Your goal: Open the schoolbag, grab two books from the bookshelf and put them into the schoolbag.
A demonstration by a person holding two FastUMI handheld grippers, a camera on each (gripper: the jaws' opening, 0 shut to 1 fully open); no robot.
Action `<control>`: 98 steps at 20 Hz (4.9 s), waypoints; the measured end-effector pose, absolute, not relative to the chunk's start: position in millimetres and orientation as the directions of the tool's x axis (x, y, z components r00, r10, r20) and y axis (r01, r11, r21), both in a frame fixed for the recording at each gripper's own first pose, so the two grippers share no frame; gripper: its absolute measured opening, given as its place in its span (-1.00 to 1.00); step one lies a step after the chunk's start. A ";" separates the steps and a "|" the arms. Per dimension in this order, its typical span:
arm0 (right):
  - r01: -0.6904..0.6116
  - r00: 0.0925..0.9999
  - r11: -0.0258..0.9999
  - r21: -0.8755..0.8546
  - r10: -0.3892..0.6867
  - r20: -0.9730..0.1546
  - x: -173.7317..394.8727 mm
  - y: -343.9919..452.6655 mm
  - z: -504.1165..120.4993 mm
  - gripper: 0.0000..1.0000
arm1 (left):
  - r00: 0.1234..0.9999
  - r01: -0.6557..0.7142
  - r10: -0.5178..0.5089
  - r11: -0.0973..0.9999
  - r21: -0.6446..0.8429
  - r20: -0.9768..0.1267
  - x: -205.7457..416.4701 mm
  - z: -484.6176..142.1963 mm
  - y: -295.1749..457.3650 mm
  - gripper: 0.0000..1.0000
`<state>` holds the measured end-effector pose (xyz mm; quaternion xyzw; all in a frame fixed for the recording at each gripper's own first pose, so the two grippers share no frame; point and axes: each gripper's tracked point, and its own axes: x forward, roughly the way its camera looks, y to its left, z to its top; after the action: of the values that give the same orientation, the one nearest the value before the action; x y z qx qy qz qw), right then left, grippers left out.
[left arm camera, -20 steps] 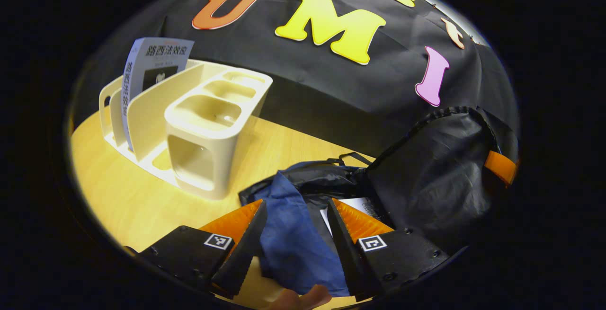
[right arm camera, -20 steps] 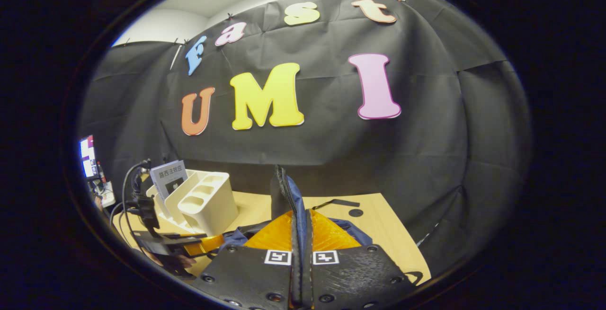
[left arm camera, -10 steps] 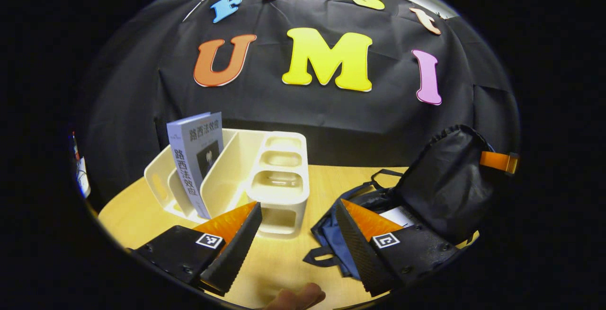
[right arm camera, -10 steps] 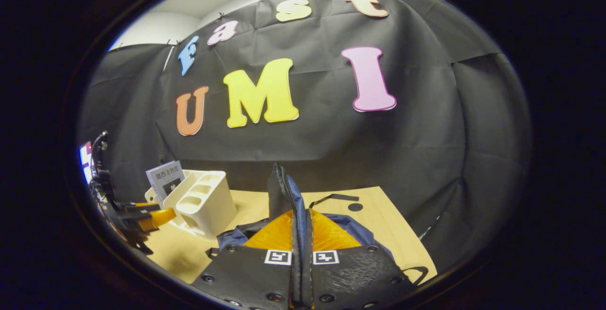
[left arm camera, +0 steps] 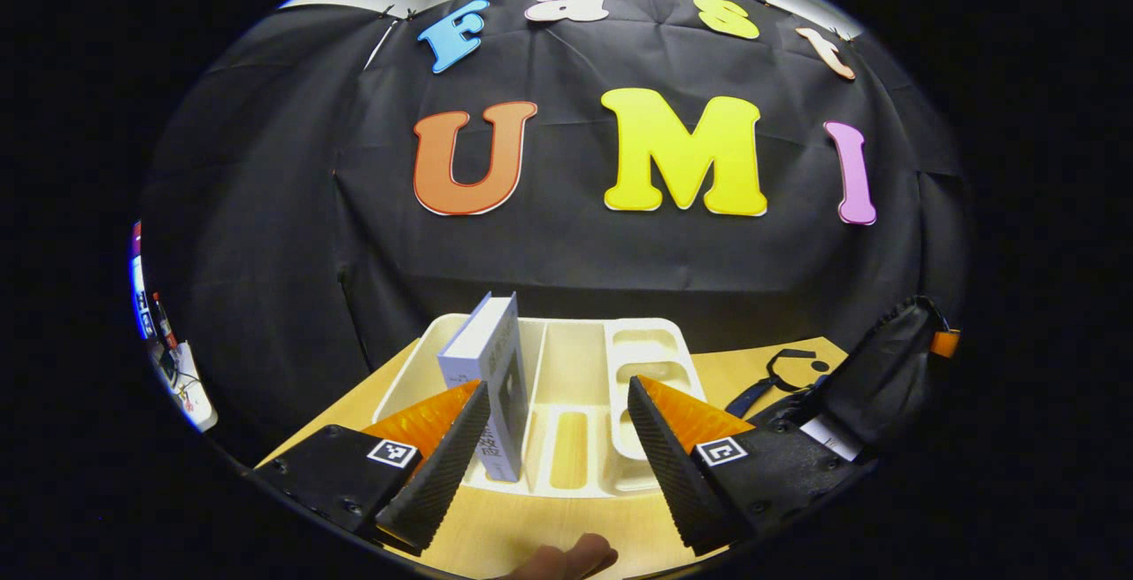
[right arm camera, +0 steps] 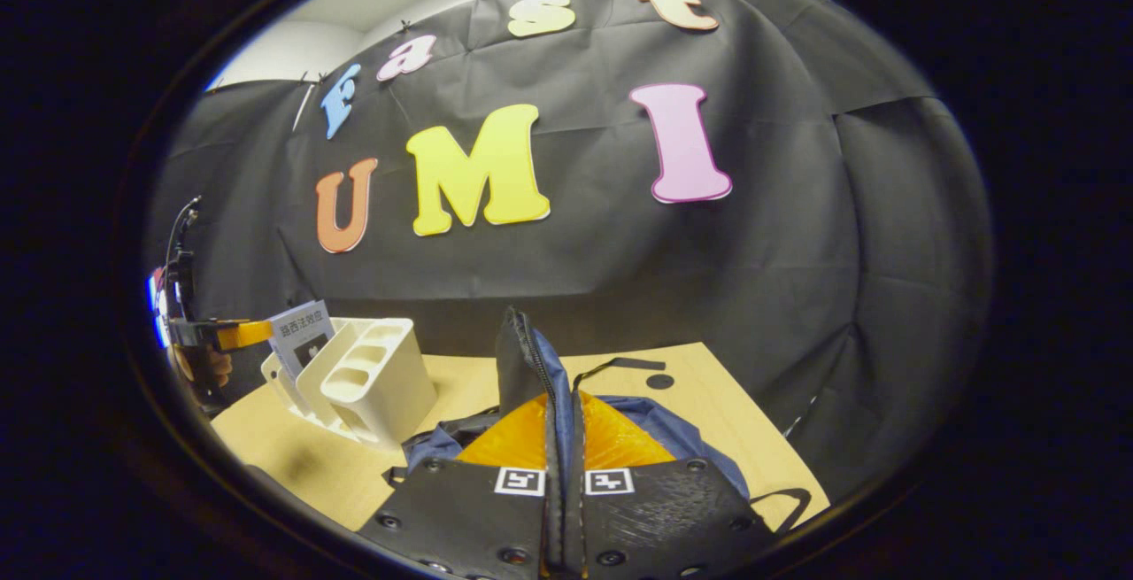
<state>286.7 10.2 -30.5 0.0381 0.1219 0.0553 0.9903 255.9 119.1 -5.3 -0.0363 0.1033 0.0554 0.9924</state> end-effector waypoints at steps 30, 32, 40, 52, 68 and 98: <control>-0.138 0.949 0.980 0.141 0.172 -0.264 286.1 16.0 -54.5 -0.96 | 0.651 -0.028 0.104 0.993 0.113 -0.752 374.8 -78.9 183.2 -0.05; -0.142 0.948 0.980 0.136 0.174 -0.266 285.0 17.1 -56.1 -0.96 | 0.651 -0.038 0.096 0.995 0.094 -0.753 371.3 -76.1 179.7 -0.07; -0.150 0.946 0.981 0.126 0.180 -0.271 285.8 22.1 -58.6 -0.96 | 0.668 -0.116 0.127 0.991 0.066 -0.734 324.3 -54.6 191.7 -0.09; -0.209 0.936 0.973 0.099 0.228 -0.267 281.9 55.2 -60.9 -1.00 | 0.734 -0.129 0.064 0.991 -0.047 -0.676 162.1 -51.3 191.0 -0.09; -0.208 0.938 0.977 0.049 0.213 -0.273 274.9 67.6 -52.3 -0.96 | 0.812 -0.072 -0.236 0.867 -0.493 -0.534 109.7 -46.8 101.0 -0.09; -0.263 0.926 0.962 0.069 0.271 -0.262 287.0 51.6 -12.0 -0.96 | 0.885 0.008 -0.407 0.501 -0.866 -0.227 255.1 -112.0 -113.2 -0.08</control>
<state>287.0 51.6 -12.0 0.0161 0.1358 0.1360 0.9812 255.1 -113.2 -112.0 -0.4843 0.2060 -0.1231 0.8414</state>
